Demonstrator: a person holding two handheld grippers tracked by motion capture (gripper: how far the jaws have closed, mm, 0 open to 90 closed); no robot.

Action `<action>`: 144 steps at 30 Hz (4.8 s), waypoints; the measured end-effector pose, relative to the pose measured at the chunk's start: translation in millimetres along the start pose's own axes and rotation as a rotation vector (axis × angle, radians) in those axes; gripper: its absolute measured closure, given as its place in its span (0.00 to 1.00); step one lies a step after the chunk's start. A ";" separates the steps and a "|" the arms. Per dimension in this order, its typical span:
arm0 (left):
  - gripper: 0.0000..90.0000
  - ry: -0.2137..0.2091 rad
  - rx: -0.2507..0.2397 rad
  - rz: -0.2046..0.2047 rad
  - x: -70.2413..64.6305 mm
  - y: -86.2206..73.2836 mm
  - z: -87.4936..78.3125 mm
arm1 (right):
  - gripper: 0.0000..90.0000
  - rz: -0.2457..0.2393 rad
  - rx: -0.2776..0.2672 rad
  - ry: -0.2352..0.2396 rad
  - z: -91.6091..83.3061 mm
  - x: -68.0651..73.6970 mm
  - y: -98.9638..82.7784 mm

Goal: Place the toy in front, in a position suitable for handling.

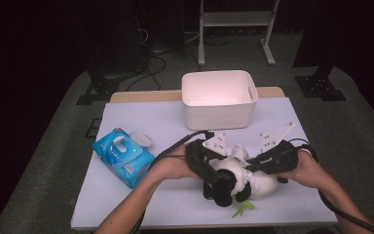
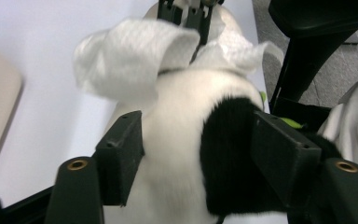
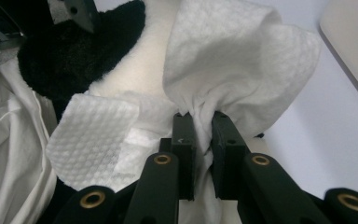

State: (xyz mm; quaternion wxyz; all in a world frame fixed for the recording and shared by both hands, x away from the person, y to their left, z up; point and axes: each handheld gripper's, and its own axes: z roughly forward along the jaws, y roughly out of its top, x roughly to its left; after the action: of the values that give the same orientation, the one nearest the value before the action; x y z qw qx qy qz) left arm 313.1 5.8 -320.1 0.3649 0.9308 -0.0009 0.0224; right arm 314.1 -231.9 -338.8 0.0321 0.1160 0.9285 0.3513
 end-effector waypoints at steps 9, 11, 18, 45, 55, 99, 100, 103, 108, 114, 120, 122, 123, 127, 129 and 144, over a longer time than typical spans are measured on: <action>0.38 -0.015 0.029 0.003 -4.7 2.7 8.6 | 0.90 -0.009 -0.004 -0.011 -11.6 1.5 -10.3; 0.38 -0.014 0.029 0.003 -4.8 2.2 8.4 | 0.90 0.000 -0.007 -0.012 -15.7 1.5 -13.6; 0.38 -0.010 0.029 -0.002 -3.2 0.3 7.7 | 0.90 0.017 -0.012 -0.040 -33.2 1.5 -25.8; 0.25 -0.003 0.118 -0.034 5.6 12.4 25.1 | 0.90 0.071 -0.056 -0.013 -23.8 2.7 -39.7; 0.38 -0.028 0.141 -0.054 13.3 9.5 46.9 | 0.90 0.067 -0.046 -0.014 -16.7 0.1 -37.1; 0.30 0.049 0.052 -0.092 14.7 -35.5 -8.5 | 0.90 -0.009 -0.051 0.036 18.7 7.7 -6.4; 0.30 0.051 0.051 -0.092 14.9 -34.6 -9.6 | 0.90 -0.001 -0.050 0.029 16.1 7.5 -11.6; 0.27 0.047 0.058 -0.106 16.6 -30.9 -12.8 | 0.90 0.029 -0.056 0.029 10.7 7.1 -22.3; 0.21 0.030 0.090 -0.137 19.2 -30.4 -12.2 | 0.90 0.024 -0.054 0.036 9.8 10.0 -23.8; 0.22 -0.013 0.097 -0.130 17.2 -36.5 -5.5 | 0.90 -0.012 -0.072 0.008 5.6 5.0 -7.3; 0.22 -0.004 0.082 -0.131 14.5 -37.7 -11.5 | 0.89 -0.008 -0.052 0.018 16.9 -6.7 1.4; 0.22 -0.002 0.070 -0.139 16.5 -37.6 -16.4 | 0.89 -0.006 -0.055 0.024 18.7 -7.1 -0.4; 0.22 0.002 0.071 -0.142 16.8 -37.4 -18.0 | 0.90 0.004 -0.048 0.022 20.2 -5.7 -2.3; 0.21 -0.001 0.086 -0.145 18.5 -38.3 -17.1 | 0.90 0.009 -0.048 0.035 21.9 -1.1 -7.0; 0.20 -0.004 0.089 -0.150 19.8 -39.6 -15.1 | 0.90 0.004 -0.044 0.039 22.4 1.3 -7.9; 0.50 0.036 0.111 -0.018 33.1 -16.0 -0.5 | 0.90 0.043 -0.058 0.011 14.3 3.9 -26.6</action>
State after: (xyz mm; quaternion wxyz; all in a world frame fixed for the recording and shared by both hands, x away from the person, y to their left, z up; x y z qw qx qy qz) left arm 346.4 18.3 -329.1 0.3129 0.9490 0.0153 0.0361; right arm 307.1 -241.1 -367.0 0.0227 0.1332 0.9154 0.3792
